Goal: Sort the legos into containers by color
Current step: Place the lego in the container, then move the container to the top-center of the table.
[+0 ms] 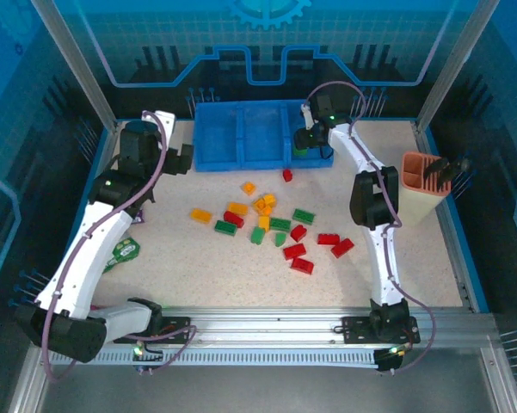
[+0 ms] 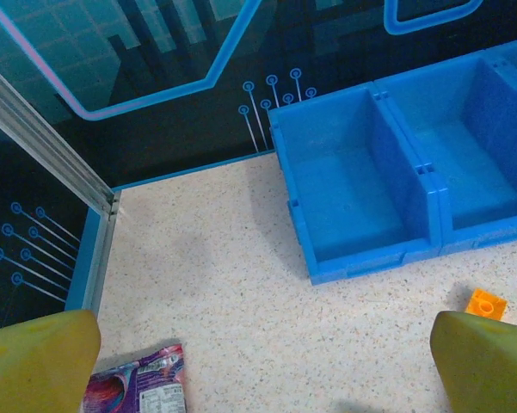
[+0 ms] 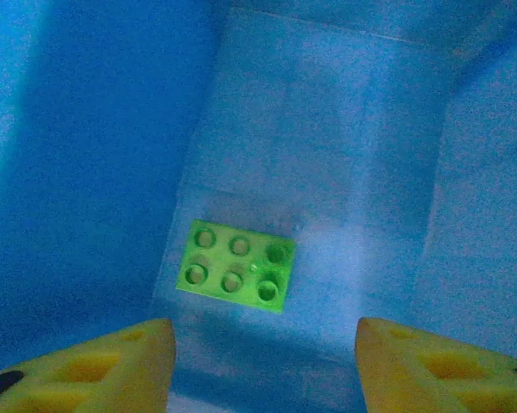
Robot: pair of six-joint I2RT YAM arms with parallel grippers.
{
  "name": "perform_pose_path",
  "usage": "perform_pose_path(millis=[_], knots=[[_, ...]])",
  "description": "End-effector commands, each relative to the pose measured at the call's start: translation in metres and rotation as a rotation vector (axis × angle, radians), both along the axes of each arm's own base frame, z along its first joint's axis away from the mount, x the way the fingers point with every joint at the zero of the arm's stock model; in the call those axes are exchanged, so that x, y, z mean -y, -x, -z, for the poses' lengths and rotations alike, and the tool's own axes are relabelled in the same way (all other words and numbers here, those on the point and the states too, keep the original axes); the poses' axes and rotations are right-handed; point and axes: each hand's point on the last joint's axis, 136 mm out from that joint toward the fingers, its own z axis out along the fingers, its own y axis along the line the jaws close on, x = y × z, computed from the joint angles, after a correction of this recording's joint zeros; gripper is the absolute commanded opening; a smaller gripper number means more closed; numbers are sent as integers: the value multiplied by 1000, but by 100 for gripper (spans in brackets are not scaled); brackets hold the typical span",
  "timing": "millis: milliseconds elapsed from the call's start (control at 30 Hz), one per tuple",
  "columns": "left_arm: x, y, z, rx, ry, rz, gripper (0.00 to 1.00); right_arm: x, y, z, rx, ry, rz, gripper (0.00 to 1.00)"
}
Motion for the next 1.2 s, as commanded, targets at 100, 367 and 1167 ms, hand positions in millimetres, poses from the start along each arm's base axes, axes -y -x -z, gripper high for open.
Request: perform_pose_path(millis=[100,367,1167], knots=[[28,-10,-1,-18,71,115,99,-33,32,-61,117,29,-114,60],[29,-17,0,33,83,114,99,-53,94,-45,105,-1,-162,71],[24,-15,24,-12,67,83,99,-72,84,55,-108,48,-97,62]])
